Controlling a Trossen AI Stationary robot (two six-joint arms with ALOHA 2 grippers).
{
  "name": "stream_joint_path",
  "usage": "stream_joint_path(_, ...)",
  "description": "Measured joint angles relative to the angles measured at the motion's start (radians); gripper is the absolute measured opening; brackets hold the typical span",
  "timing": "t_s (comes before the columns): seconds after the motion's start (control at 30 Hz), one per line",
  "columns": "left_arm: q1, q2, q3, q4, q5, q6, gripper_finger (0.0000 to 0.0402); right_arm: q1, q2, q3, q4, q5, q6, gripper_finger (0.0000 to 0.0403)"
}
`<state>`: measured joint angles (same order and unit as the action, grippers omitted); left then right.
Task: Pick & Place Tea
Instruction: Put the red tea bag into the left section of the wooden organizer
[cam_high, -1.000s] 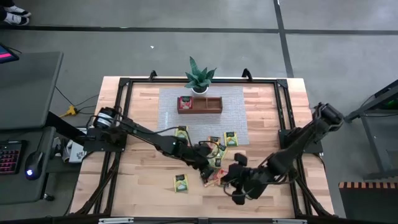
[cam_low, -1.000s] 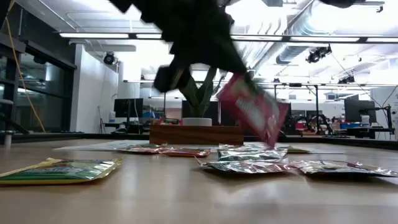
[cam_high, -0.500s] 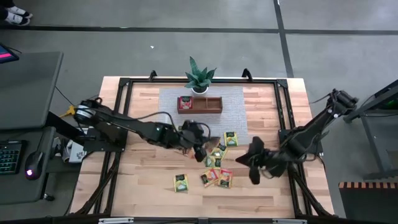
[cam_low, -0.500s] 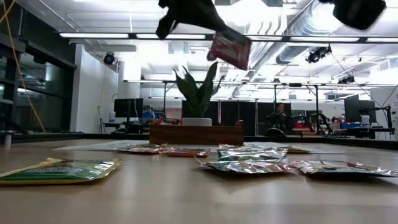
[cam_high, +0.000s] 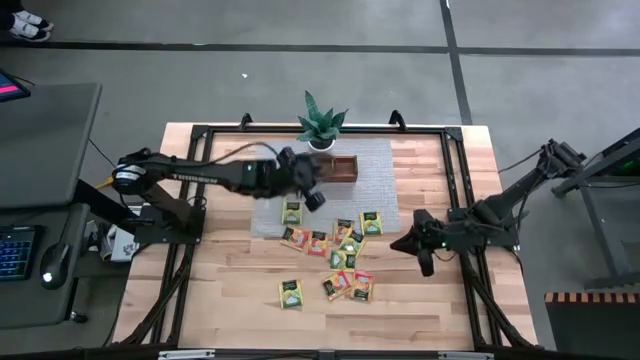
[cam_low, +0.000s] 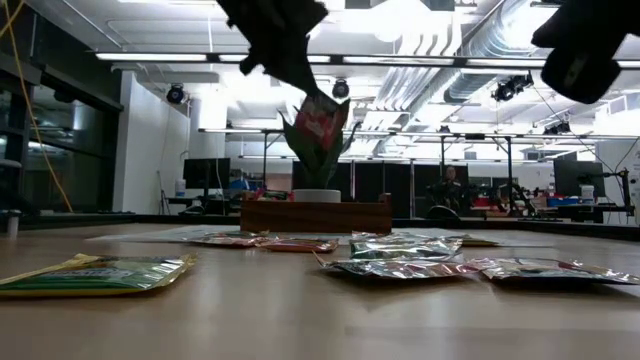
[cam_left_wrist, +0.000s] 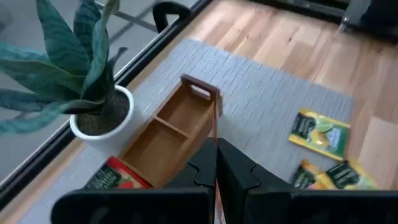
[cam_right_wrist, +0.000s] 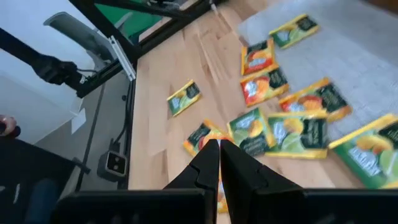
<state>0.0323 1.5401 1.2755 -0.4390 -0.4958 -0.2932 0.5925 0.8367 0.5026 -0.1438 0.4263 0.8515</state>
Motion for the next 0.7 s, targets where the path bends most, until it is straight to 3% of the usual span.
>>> stream_joint_path(0.13, 0.113, 0.0, 0.0, -0.018, 0.087, 0.124, 0.0, -0.068, -0.008, 0.0, 0.007, -0.01, -0.055, 0.0012)
stream_joint_path(0.43, 0.367, 0.0, -0.009, -0.007, 0.33, 0.24, 0.0, -0.243, -0.008, 0.0, 0.015, -0.054, -0.091, 0.0012)
stream_joint_path(0.7, 0.406, -0.046, -0.182, 0.142, 0.431, 0.244, 0.0, -0.338, -0.008, 0.0, 0.037, -0.071, -0.104, 0.0012)
